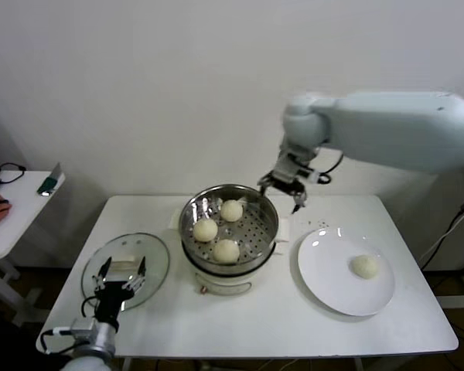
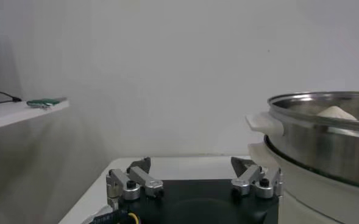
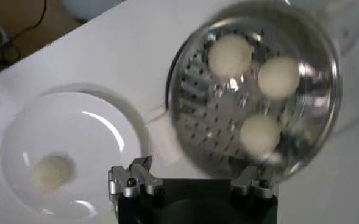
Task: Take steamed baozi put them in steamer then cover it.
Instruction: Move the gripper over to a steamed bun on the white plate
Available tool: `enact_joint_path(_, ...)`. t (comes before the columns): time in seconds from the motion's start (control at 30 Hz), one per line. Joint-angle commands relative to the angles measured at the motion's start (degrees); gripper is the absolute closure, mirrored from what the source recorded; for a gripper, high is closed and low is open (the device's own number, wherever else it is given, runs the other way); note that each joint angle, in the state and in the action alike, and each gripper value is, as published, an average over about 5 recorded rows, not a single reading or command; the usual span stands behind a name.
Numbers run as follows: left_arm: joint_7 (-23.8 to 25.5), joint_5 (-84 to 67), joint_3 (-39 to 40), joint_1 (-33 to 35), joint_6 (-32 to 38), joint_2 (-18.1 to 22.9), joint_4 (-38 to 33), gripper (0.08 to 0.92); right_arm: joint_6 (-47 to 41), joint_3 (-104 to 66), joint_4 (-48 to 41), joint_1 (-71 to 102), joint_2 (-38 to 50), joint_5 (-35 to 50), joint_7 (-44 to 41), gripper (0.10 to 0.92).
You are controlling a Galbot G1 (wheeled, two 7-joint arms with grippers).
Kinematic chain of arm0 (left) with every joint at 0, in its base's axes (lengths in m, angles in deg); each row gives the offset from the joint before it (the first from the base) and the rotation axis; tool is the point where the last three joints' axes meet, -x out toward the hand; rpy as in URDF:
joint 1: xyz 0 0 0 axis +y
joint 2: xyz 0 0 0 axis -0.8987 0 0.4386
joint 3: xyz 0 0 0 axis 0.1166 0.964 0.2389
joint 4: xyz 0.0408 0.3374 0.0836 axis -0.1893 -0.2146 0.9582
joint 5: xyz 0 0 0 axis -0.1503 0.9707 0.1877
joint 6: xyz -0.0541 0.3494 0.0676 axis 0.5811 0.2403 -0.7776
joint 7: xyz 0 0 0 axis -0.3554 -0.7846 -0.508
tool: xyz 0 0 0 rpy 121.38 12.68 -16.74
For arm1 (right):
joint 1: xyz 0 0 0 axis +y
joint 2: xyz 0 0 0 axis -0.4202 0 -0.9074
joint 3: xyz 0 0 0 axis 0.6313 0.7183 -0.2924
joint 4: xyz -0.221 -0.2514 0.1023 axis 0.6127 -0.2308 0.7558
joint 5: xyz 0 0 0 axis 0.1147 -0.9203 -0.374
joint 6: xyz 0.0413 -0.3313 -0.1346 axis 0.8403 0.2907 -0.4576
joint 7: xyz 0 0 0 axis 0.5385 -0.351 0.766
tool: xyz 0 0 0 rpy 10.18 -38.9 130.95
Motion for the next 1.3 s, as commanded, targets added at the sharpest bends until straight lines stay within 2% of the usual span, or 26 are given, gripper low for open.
enact_joint_path(0.03, 0.1, 0.0, 0.1, -0.2, -0.1, -0.1, 0.1, 0.177, -10.3, 15.0, -1.5, -6.7, 17.4, 9.4, 1.0, 0.203)
enact_joint_path(0.23, 0.1, 0.2, 0.2, -0.4, -0.3, 0.0, 0.3, 0.177, -14.3, 12.6, -2.6, 3.6, 26.1, 3.4, 3.0, 0.203)
enact_joint_path(0.43, 0.1, 0.5, 0.0, -0.1, -0.3, 0.0, 0.3, 0.177, -17.1, 0.7, -6.3, 18.5, 29.1, -3.5, 5.3, 0.203)
enact_joint_path(0.73, 0.0, 1.1, 0.0, 0.9, 0.0, 0.3, 0.2, 0.177, -18.0, -14.6, -11.6, 35.6, 26.6, -8.4, 6.4, 0.203)
enact_joint_path(1.3, 0.0, 1.9, 0.0, 1.3, 0.2, 0.7, 0.4, 0.177, -17.4, -22.4, -19.9, 44.5, 19.3, -12.1, 6.5, 0.203)
